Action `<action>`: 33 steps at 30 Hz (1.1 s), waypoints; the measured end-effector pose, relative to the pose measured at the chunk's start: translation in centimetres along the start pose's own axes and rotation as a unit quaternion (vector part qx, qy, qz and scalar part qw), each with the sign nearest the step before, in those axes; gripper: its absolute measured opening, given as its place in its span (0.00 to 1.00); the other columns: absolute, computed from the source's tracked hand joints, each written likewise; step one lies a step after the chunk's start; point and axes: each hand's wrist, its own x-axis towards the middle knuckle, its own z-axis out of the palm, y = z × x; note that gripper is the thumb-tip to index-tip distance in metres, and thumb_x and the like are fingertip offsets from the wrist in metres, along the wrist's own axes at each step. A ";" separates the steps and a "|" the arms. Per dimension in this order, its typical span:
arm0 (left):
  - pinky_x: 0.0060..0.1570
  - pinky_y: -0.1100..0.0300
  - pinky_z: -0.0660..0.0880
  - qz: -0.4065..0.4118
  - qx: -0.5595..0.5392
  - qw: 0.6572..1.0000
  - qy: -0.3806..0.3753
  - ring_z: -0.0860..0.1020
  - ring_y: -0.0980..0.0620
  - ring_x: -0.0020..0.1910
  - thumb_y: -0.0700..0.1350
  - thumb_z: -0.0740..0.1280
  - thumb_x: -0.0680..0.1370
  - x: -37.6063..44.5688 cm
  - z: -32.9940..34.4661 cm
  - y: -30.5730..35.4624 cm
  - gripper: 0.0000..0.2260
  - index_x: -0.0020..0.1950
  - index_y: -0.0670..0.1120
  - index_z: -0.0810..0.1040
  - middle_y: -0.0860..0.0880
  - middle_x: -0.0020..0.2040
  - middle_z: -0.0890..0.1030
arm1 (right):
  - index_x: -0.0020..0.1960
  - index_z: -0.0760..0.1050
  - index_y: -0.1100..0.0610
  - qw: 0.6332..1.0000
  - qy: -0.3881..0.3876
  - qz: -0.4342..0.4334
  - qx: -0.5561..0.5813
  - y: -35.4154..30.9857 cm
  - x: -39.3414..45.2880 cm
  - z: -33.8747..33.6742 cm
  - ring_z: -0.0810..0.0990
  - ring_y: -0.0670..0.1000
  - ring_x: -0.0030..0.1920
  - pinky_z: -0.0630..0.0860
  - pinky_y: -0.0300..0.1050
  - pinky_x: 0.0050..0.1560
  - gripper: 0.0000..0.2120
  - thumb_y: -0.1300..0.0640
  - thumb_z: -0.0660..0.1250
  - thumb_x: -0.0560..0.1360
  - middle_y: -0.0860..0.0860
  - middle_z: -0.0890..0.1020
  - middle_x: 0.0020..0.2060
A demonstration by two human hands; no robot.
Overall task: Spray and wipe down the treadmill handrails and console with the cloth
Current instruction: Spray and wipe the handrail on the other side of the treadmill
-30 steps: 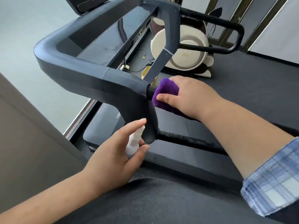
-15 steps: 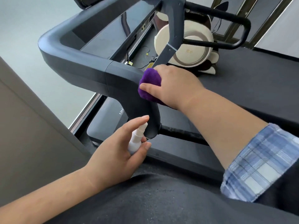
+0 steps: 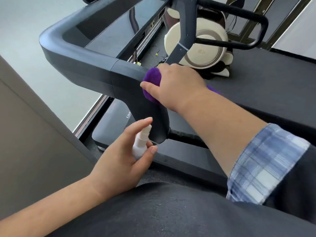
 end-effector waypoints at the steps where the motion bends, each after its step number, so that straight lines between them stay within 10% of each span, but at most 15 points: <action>1: 0.43 0.72 0.71 0.004 -0.005 1.000 -0.009 0.79 0.59 0.41 0.52 0.67 0.76 0.2 0.3 0.2 0.27 0.69 0.71 0.59 0.60 0.46 0.78 | 0.61 0.72 0.51 1.000 -0.001 0.002 0.016 0.5 -0.2 0.0 0.78 0.61 0.57 0.74 0.54 0.54 0.32 0.26 0.54 0.74 0.55 0.80 0.56; 33: 0.41 0.63 0.75 0.079 -0.031 0.993 -0.080 0.79 0.56 0.39 0.51 0.67 0.75 1.8 3.2 0.0 0.27 0.70 0.69 0.61 0.59 0.47 0.78 | 0.49 0.67 0.48 0.995 -0.016 0.050 0.086 1.4 0.4 -0.2 0.72 0.55 0.47 0.70 0.50 0.45 0.23 0.29 0.51 0.77 0.48 0.73 0.45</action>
